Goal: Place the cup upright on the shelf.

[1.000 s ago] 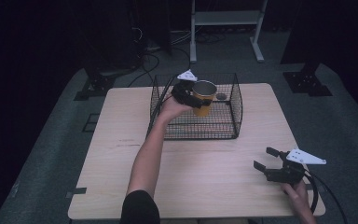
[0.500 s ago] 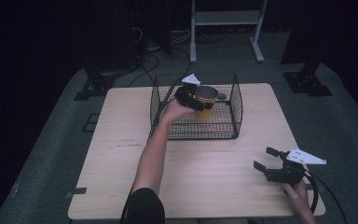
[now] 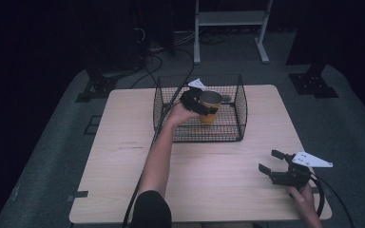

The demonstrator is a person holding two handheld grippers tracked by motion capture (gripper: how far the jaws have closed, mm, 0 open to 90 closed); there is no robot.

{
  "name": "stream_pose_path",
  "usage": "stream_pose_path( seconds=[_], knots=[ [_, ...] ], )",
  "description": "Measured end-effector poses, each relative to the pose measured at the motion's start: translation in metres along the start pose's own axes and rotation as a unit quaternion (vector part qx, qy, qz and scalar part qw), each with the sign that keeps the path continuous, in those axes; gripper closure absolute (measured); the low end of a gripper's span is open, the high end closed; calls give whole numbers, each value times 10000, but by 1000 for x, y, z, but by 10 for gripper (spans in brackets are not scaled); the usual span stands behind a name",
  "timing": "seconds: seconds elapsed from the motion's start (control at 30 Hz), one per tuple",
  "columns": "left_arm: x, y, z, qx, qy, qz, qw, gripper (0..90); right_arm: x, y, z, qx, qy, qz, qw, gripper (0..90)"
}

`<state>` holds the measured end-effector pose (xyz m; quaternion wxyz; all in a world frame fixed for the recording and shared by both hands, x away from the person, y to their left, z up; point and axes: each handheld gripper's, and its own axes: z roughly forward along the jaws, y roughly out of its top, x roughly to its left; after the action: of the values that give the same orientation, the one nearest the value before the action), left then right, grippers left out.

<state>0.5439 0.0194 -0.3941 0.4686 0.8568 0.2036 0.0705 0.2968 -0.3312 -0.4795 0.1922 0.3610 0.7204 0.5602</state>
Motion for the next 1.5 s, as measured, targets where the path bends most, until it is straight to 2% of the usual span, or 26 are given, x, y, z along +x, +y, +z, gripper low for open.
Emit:
stream_pose_path(
  seconds=[0.4, 0.53, 0.6, 0.87, 1.5],
  knots=[
    [1, -4, 8, 232, 10, 61, 9997, 150, 0, 0, 0, -6, -2, -3, 10000, 129],
    [2, -4, 11, 311, -26, 86, 9995, 149, 0, 0, 0, -5, 2, -3, 10000, 129],
    [3, -5, 14, 429, -51, 76, 9990, 149, 0, 0, 0, -6, 5, 1, 10000, 129],
    [4, -7, 18, 572, -97, 116, 9982, 148, 0, 0, 0, -9, 12, -14, 10000, 129],
    [3, -9, 19, 723, -77, 150, 9972, 138, 0, 0, 0, -8, 17, -28, 10000, 129]
  ],
)
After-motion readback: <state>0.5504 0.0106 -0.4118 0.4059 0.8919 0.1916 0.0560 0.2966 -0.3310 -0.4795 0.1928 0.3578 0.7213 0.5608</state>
